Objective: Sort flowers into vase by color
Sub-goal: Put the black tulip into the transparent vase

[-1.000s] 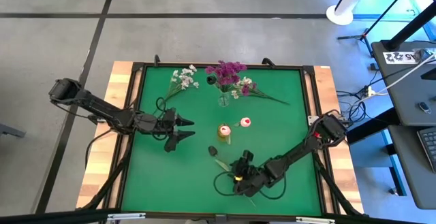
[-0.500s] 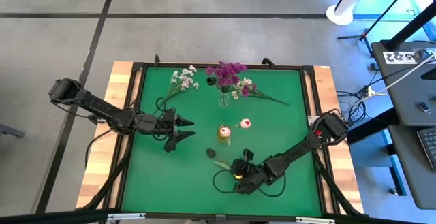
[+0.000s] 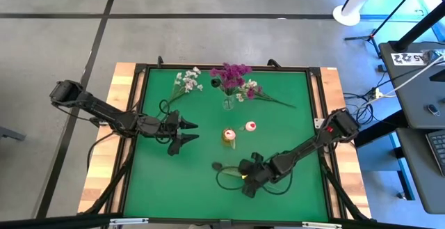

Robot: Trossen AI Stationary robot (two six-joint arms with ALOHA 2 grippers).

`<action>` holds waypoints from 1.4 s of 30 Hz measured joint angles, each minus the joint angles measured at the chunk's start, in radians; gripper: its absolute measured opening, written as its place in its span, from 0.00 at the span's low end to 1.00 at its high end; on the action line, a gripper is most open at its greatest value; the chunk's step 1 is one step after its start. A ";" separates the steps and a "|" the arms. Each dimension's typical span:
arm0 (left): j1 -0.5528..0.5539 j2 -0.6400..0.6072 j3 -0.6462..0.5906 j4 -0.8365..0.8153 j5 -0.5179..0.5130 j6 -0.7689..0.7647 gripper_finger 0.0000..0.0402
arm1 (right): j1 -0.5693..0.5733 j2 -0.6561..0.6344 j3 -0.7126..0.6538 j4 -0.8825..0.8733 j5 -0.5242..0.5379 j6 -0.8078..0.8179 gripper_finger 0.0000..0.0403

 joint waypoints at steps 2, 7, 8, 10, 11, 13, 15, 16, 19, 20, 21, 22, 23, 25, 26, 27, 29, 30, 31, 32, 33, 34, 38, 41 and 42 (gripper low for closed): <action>0.000 0.000 0.000 0.000 0.000 0.000 0.55 | -0.017 -0.001 0.009 -0.022 -0.075 -0.008 0.11; 0.000 0.000 0.000 0.001 0.000 0.001 0.55 | -0.023 0.001 0.057 -0.123 -0.155 -0.036 0.17; 0.000 0.000 0.000 0.001 0.000 0.001 0.55 | -0.024 0.002 0.070 -0.147 -0.166 -0.044 0.17; 0.000 0.000 0.000 0.000 0.000 0.001 0.55 | -0.027 0.003 0.096 -0.196 -0.183 -0.065 0.18; 0.000 0.000 0.000 0.001 0.000 0.001 0.55 | -0.027 0.003 0.108 -0.218 -0.189 -0.068 0.19; 0.000 0.000 0.000 0.001 0.000 0.000 0.55 | -0.027 0.004 0.125 -0.253 -0.192 -0.086 0.19; 0.000 0.000 0.000 0.000 0.000 0.000 0.55 | -0.026 0.005 0.136 -0.279 -0.199 -0.089 0.20; 0.000 0.000 0.000 0.000 0.000 0.000 0.55 | -0.026 0.005 0.137 -0.288 -0.204 -0.089 0.21; 0.000 0.000 0.000 0.001 0.000 0.000 0.55 | -0.026 0.003 0.139 -0.322 -0.210 -0.079 0.23; 0.000 0.000 0.000 0.001 0.000 0.000 0.55 | -0.026 0.003 0.139 -0.334 -0.209 -0.071 0.23; 0.000 0.000 0.000 0.001 0.000 0.000 0.55 | -0.026 0.003 0.139 -0.344 -0.208 -0.067 0.23; 0.000 0.000 0.000 0.001 0.000 0.000 0.55 | -0.025 0.003 0.139 -0.350 -0.203 -0.065 0.23; 0.000 0.000 0.000 0.001 0.000 0.000 0.55 | -0.025 0.003 0.139 -0.354 -0.195 -0.065 0.22; 0.000 0.000 0.000 0.001 0.000 0.000 0.55 | -0.024 0.003 0.139 -0.357 -0.185 -0.066 0.20; 0.000 0.000 0.000 0.001 0.000 0.000 0.55 | -0.024 0.003 0.139 -0.358 -0.184 -0.072 0.18; 0.000 0.000 0.000 0.001 0.000 0.000 0.55 | -0.025 0.003 0.138 -0.359 -0.183 -0.089 0.15; 0.000 0.000 0.000 0.001 0.000 0.000 0.55 | -0.024 0.003 0.138 -0.361 -0.177 -0.115 0.08; 0.000 0.000 0.000 0.001 0.000 0.000 0.55 | -0.024 0.003 0.137 -0.362 -0.174 -0.125 0.05; 0.000 0.000 0.000 0.001 0.000 0.000 0.55 | -0.024 0.003 0.137 -0.362 -0.173 -0.139 0.03; 0.000 0.000 0.000 0.001 0.000 0.000 0.55 | -0.024 0.003 0.137 -0.362 -0.169 -0.146 0.02; 0.000 0.000 0.000 0.001 0.000 0.000 0.55 | -0.024 0.003 0.137 -0.361 -0.160 -0.150 0.03; 0.000 0.000 0.000 0.001 0.000 0.000 0.55 | -0.024 0.003 0.137 -0.361 -0.143 -0.155 0.03; 0.000 0.000 0.000 0.000 0.000 0.001 0.55 | -0.019 0.005 0.169 -0.370 -0.092 -0.176 0.01; 0.000 0.000 0.000 -0.001 0.000 0.001 0.55 | -0.002 0.011 0.214 -0.388 -0.045 -0.212 0.02; 0.000 0.000 0.000 -0.002 0.000 0.001 0.55 | 0.001 0.011 0.230 -0.389 -0.030 -0.221 0.01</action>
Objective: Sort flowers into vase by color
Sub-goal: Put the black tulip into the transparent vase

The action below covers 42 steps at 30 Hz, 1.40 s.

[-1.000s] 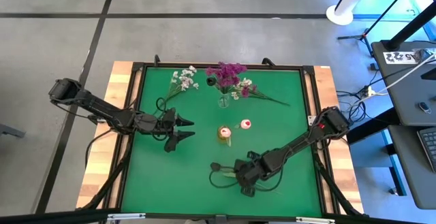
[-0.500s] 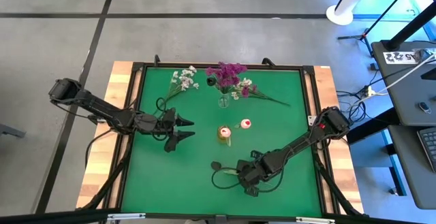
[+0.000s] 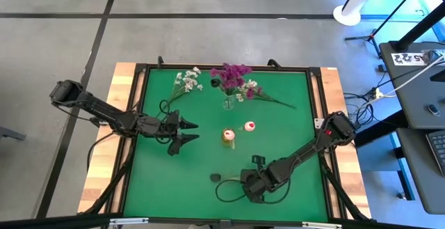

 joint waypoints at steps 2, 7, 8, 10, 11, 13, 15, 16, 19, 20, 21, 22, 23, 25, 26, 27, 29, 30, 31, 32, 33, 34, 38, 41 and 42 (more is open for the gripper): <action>0.000 0.000 0.000 -0.001 0.000 0.000 0.55 | 0.016 -0.018 0.025 0.000 0.042 -0.005 0.01; 0.000 0.000 0.000 -0.001 0.000 0.000 0.55 | 0.051 -0.109 0.037 -0.057 0.227 0.011 0.01; 0.000 0.000 0.000 -0.001 0.000 0.000 0.55 | 0.060 -0.137 0.037 -0.080 0.269 0.026 0.01; 0.000 0.000 0.000 -0.002 0.000 0.000 0.55 | 0.079 -0.192 0.037 -0.114 0.345 0.051 0.01; 0.000 0.000 0.000 -0.003 0.000 0.000 0.55 | 0.090 -0.218 0.038 -0.127 0.377 0.058 0.00; 0.000 0.000 0.000 -0.003 0.000 0.000 0.55 | 0.114 -0.272 0.038 -0.127 0.437 0.058 0.00; 0.000 0.000 0.000 -0.004 0.000 0.000 0.55 | 0.142 -0.327 0.038 -0.115 0.499 0.051 0.00; 0.000 0.000 0.000 -0.004 0.000 0.000 0.55 | 0.155 -0.354 0.039 -0.103 0.530 0.038 0.00; 0.000 0.000 0.000 -0.004 0.000 0.000 0.55 | 0.199 -0.418 0.039 -0.068 0.635 -0.012 0.00; 0.000 0.000 0.000 -0.005 0.000 0.000 0.55 | 0.211 -0.437 0.039 -0.049 0.666 -0.038 0.00; 0.000 0.000 0.000 -0.005 0.000 0.000 0.55 | 0.222 -0.453 0.039 -0.025 0.692 -0.070 0.00; 0.000 0.000 0.000 -0.004 0.000 0.000 0.55 | 0.229 -0.469 0.039 0.003 0.718 -0.104 0.00; 0.000 0.000 0.000 -0.005 0.000 0.001 0.55 | 0.235 -0.484 0.039 0.035 0.744 -0.146 0.00; 0.000 0.000 0.000 -0.005 0.000 0.001 0.55 | 0.243 -0.512 0.039 0.112 0.768 -0.241 0.00; 0.000 0.000 0.000 -0.005 0.000 0.001 0.55 | 0.242 -0.525 0.039 0.160 0.775 -0.298 0.00; 0.000 0.000 0.000 -0.005 0.000 0.000 0.55 | 0.242 -0.537 0.039 0.211 0.780 -0.360 0.00; 0.000 0.000 0.000 -0.004 0.000 0.000 0.55 | 0.242 -0.559 0.039 0.308 0.793 -0.495 0.00; 0.000 0.000 0.000 -0.005 0.000 0.001 0.55 | 0.242 -0.570 0.040 0.352 0.819 -0.563 0.00; 0.000 0.000 0.000 -0.005 0.000 0.001 0.55 | 0.242 -0.581 0.041 0.387 0.870 -0.627 0.00; 0.000 0.000 0.000 -0.005 0.000 0.001 0.55 | 0.241 -0.590 0.041 0.408 0.936 -0.691 0.00; 0.000 0.000 0.000 -0.005 0.000 0.001 0.55 | 0.241 -0.601 0.041 0.422 1.001 -0.748 0.00; 0.000 0.000 0.000 -0.005 0.000 0.001 0.55 | 0.238 -0.612 0.041 0.426 1.063 -0.799 0.00; 0.000 0.000 0.000 -0.005 0.000 0.001 0.55 | 0.178 -0.668 0.041 0.393 1.206 -0.901 0.00; 0.000 0.000 0.000 -0.005 0.000 0.005 0.55 | 0.090 -0.716 0.041 0.365 1.132 -0.906 0.00; 0.000 0.000 0.000 -0.005 0.000 0.008 0.55 | 0.052 -0.729 0.041 0.362 1.084 -0.906 0.00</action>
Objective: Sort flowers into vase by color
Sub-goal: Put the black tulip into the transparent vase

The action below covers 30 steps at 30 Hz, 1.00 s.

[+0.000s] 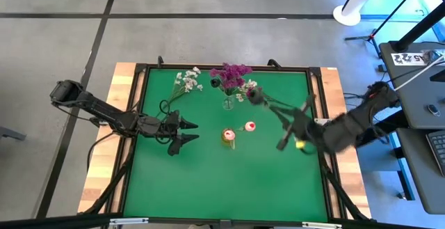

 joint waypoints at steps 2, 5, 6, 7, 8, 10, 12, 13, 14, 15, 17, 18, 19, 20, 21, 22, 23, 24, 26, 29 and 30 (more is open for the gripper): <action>0.000 0.000 0.000 0.000 0.000 0.003 0.55 | -0.079 -0.019 -0.003 0.000 -0.109 0.000 0.00; 0.000 0.000 0.000 0.000 0.000 0.003 0.55 | -0.228 -0.032 -0.005 0.001 -0.306 -0.001 0.00; 0.000 0.000 0.000 0.000 0.000 0.003 0.55 | -0.282 -0.034 -0.005 0.003 -0.401 -0.004 0.00; 0.000 0.000 0.000 0.000 0.000 0.003 0.55 | -0.336 -0.035 -0.006 0.013 -0.513 -0.005 0.00; 0.000 0.000 0.000 0.000 0.000 0.003 0.55 | -0.392 -0.035 -0.006 0.038 -0.630 -0.005 0.00; 0.000 0.000 0.000 0.000 0.000 0.003 0.55 | -0.496 -0.029 -0.006 0.101 -0.843 -0.005 0.00; 0.000 0.000 0.000 0.000 0.000 0.003 0.55 | -0.582 -0.021 -0.006 0.181 -0.990 -0.005 0.00; 0.000 0.000 0.000 0.000 0.000 0.003 0.55 | -0.620 -0.017 -0.006 0.214 -1.047 -0.005 0.00; 0.000 0.000 0.000 -0.001 0.000 0.003 0.55 | -0.655 -0.011 -0.006 0.250 -1.101 -0.005 0.00; 0.000 0.000 0.000 -0.004 0.000 0.003 0.55 | -0.684 -0.005 -0.006 0.277 -1.154 -0.004 0.00; 0.000 0.000 0.000 -0.004 0.000 0.004 0.55 | -0.734 0.012 -0.006 0.310 -1.252 0.006 0.00; 0.000 0.000 0.000 -0.003 0.000 0.011 0.55 | -0.752 0.023 -0.006 0.323 -1.290 0.016 0.00; 0.000 0.000 0.000 0.000 0.000 0.015 0.55 | -0.765 0.036 -0.006 0.328 -1.323 0.024 0.00; 0.000 0.000 0.000 0.005 0.000 0.016 0.55 | -0.775 0.049 -0.006 0.332 -1.348 0.034 0.00; 0.000 0.000 0.000 0.008 0.000 0.016 0.55 | -0.783 0.064 -0.012 0.348 -1.367 0.040 0.00; 0.000 0.000 0.000 0.008 0.000 0.016 0.55 | -0.786 0.077 -0.025 0.376 -1.380 0.042 0.00; 0.000 0.000 0.000 0.007 0.000 0.015 0.55 | -0.788 0.089 -0.043 0.411 -1.392 0.045 0.00; 0.000 0.000 0.000 0.007 0.000 0.015 0.55 | -0.789 0.102 -0.067 0.457 -1.406 0.047 0.00; 0.000 0.000 0.000 0.007 0.000 0.008 0.55 | -0.799 0.120 -0.115 0.538 -1.423 0.052 0.00; -0.001 0.000 0.000 0.003 0.000 -0.009 0.55 | -0.818 0.129 -0.185 0.643 -1.437 0.078 0.00; -0.003 0.000 0.000 0.004 0.000 -0.012 0.55 | -0.828 0.129 -0.211 0.676 -1.438 0.085 0.00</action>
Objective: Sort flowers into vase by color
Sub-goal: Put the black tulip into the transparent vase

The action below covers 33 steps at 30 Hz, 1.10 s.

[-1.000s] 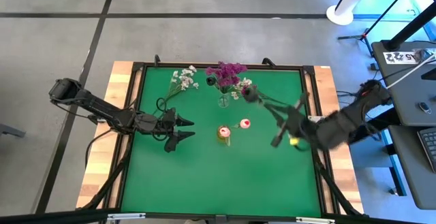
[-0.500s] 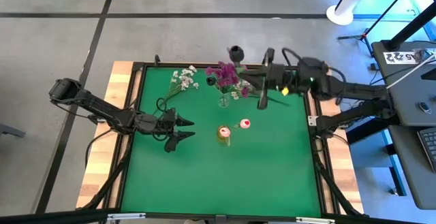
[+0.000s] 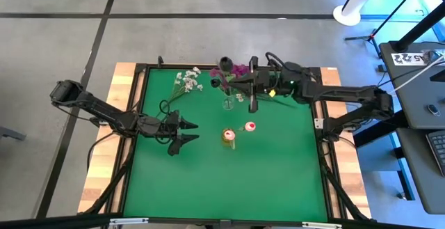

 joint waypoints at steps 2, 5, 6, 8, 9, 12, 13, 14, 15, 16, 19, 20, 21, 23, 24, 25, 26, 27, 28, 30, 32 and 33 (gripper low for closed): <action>-0.001 0.000 0.000 0.000 0.000 -0.001 0.55 | -0.018 0.000 -0.050 0.056 0.001 0.014 0.00; -0.001 0.000 0.000 0.001 0.000 -0.004 0.55 | -0.046 0.001 -0.117 0.138 0.001 0.024 0.00; -0.001 0.000 0.000 0.001 0.000 -0.004 0.55 | -0.056 0.001 -0.135 0.168 0.002 0.035 0.00; -0.001 0.000 0.000 0.003 0.000 -0.006 0.55 | -0.075 0.000 -0.169 0.213 0.011 0.042 0.00; -0.001 0.000 0.000 0.003 0.000 -0.006 0.55 | -0.082 0.000 -0.187 0.229 0.014 0.042 0.00; -0.001 0.000 0.000 0.003 0.000 -0.023 0.55 | -0.099 0.001 -0.228 0.272 0.018 0.042 0.00; 0.000 0.000 0.000 0.003 0.000 -0.024 0.55 | -0.105 0.001 -0.235 0.281 0.018 0.041 0.00; 0.000 0.000 0.000 0.003 0.000 -0.024 0.55 | -0.111 0.000 -0.241 0.282 0.018 0.040 0.00; 0.000 0.000 0.000 0.003 0.000 -0.025 0.55 | -0.118 0.001 -0.246 0.280 0.018 0.039 0.00; 0.000 0.000 0.000 0.003 0.000 -0.025 0.55 | -0.125 0.008 -0.250 0.280 0.018 0.039 0.00; 0.000 0.000 0.000 0.003 0.000 -0.025 0.55 | -0.143 0.028 -0.261 0.275 0.016 0.050 0.00; 0.000 0.000 0.000 0.004 0.000 -0.025 0.55 | -0.143 0.037 -0.262 0.292 0.012 0.051 0.00; 0.000 0.000 0.000 0.003 0.000 -0.025 0.55 | -0.143 0.044 -0.267 0.308 0.011 0.056 0.00; 0.000 0.000 0.000 0.003 0.000 -0.025 0.55 | -0.143 0.065 -0.273 0.339 0.010 0.057 0.00; 0.000 0.000 0.000 0.003 0.000 -0.025 0.55 | -0.142 0.078 -0.276 0.360 0.010 0.056 0.00; 0.000 0.000 0.000 0.003 0.000 -0.025 0.55 | -0.142 0.091 -0.279 0.379 0.007 0.056 0.00; 0.000 0.000 0.000 0.003 0.000 -0.025 0.55 | -0.141 0.102 -0.279 0.401 0.000 0.055 0.00; 0.000 0.000 0.000 0.003 0.000 -0.024 0.55 | -0.141 0.115 -0.279 0.423 -0.004 0.054 0.00; 0.000 0.000 0.000 0.003 0.000 -0.024 0.55 | -0.141 0.127 -0.279 0.444 -0.008 0.053 0.00; 0.000 0.000 0.000 0.002 0.000 -0.024 0.55 | -0.142 0.153 -0.279 0.469 -0.009 0.039 0.00; 0.000 0.000 0.000 -0.001 0.000 -0.023 0.55 | -0.142 0.176 -0.279 0.476 -0.009 0.031 0.00; 0.000 0.000 0.000 -0.001 0.000 -0.023 0.55 | -0.142 0.187 -0.279 0.478 -0.009 0.026 0.00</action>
